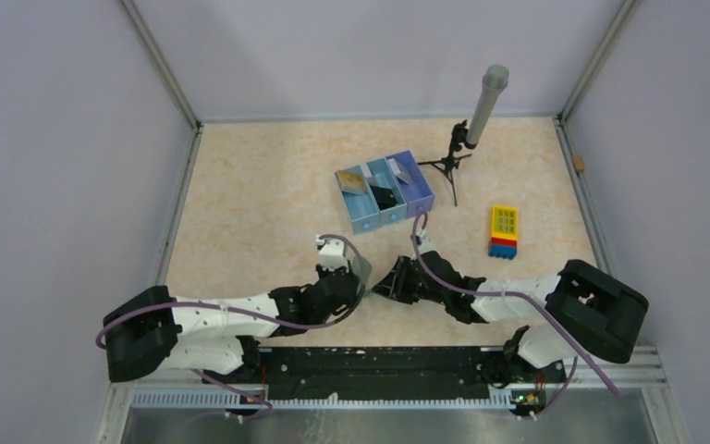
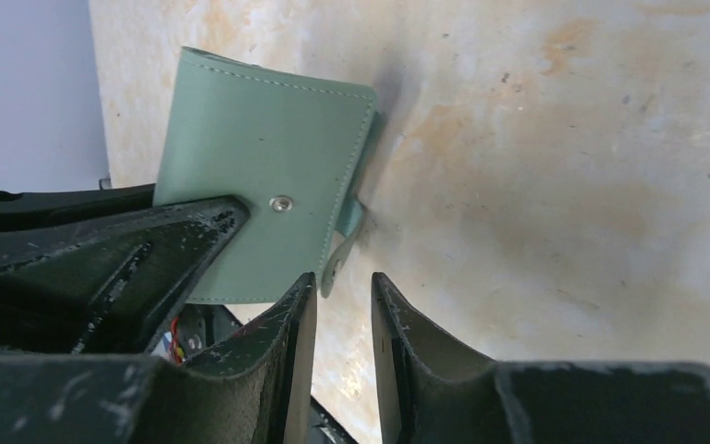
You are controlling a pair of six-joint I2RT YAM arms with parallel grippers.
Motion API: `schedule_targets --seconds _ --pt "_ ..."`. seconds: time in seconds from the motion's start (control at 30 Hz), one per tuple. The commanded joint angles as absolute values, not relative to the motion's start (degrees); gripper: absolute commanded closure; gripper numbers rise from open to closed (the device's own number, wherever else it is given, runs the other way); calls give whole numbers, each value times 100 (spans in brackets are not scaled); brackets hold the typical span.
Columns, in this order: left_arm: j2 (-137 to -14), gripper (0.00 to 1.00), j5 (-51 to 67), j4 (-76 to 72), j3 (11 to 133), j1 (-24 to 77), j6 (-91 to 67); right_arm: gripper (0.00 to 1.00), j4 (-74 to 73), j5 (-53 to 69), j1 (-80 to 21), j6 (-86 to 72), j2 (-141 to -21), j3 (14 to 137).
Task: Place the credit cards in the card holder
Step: Close the card holder at the center of the board.
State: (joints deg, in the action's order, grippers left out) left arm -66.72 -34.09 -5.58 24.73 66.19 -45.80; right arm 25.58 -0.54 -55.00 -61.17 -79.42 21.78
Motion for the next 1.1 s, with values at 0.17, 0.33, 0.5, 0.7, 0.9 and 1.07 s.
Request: schedule_targets --seconds 0.17,0.33,0.5,0.7,0.9,1.07 --pt "-7087 100 -3817 -123 2913 6922 -4331 73 3027 157 -5603 -6275 -8079 2172" --pt "-7112 100 -3895 -48 2936 6974 -4393 77 2985 179 -5640 -6321 -8129 2170" --pt "-7101 100 -3911 -36 2929 7000 -4408 79 3049 151 -5654 -6307 -8201 2199" --pt "-7100 100 -3911 -27 2927 7018 -4412 85 3061 129 -5644 -6268 -8281 2302" --pt "-7099 100 -3902 -30 2909 7023 -4429 100 3120 122 -5644 -6245 -8365 2347" --pt "-7103 100 -3911 -21 2871 7031 -4452 100 3352 31 -5652 -6268 -8220 2241"
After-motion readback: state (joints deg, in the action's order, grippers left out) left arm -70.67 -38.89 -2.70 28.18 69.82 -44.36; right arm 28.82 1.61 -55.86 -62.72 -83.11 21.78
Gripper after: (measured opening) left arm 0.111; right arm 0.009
